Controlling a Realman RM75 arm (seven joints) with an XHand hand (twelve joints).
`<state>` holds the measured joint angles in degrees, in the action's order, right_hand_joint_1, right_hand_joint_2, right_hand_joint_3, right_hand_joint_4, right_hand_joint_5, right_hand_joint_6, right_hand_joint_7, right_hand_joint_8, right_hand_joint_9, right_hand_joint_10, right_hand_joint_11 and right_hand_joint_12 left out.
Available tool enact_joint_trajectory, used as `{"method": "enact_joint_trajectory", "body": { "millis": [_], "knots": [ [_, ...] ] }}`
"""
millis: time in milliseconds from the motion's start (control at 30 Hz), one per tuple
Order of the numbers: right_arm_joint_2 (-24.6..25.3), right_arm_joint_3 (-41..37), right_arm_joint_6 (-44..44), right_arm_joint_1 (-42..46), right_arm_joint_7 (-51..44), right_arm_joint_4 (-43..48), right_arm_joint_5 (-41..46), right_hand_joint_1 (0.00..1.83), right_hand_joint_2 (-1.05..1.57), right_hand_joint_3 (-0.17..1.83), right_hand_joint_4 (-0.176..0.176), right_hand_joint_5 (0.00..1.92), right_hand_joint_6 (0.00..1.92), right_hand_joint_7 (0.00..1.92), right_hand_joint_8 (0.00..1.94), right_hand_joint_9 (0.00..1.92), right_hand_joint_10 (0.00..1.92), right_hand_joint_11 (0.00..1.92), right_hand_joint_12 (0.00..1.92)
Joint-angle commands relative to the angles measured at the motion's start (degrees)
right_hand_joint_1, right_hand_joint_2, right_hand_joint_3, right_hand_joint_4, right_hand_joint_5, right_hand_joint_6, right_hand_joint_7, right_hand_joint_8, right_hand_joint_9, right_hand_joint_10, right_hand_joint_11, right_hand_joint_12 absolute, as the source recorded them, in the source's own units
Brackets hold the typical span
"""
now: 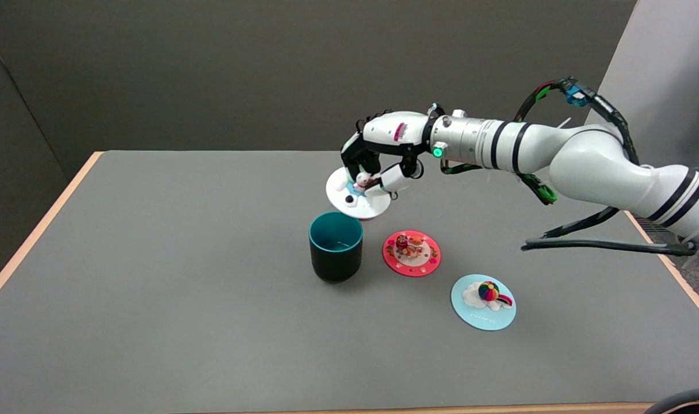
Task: Place the white cup lid onto the cup.
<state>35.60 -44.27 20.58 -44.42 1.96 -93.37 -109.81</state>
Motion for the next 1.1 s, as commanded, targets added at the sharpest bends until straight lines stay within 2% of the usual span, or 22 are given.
{"method": "enact_joint_trajectory", "body": {
  "millis": [33, 900, 1100],
  "knots": [
    [0.7, 3.6, 1.7, 0.1, 13.9, -5.9, -10.3, 1.17, 1.04, 0.36, 0.017, 0.81, 1.25, 0.79, 1.45, 0.79, 1.17, 0.68, 0.62],
    [5.3, 4.4, 2.9, -0.8, 13.6, -3.0, -10.3, 1.17, 1.05, 0.36, 0.017, 0.81, 1.26, 0.79, 1.46, 0.77, 1.17, 0.67, 0.61],
    [6.5, 7.5, 2.7, -3.3, 13.4, -1.8, -10.3, 1.17, 1.05, 0.36, 0.018, 0.8, 1.26, 0.79, 1.46, 0.77, 1.17, 0.67, 0.61]
  ]
}}
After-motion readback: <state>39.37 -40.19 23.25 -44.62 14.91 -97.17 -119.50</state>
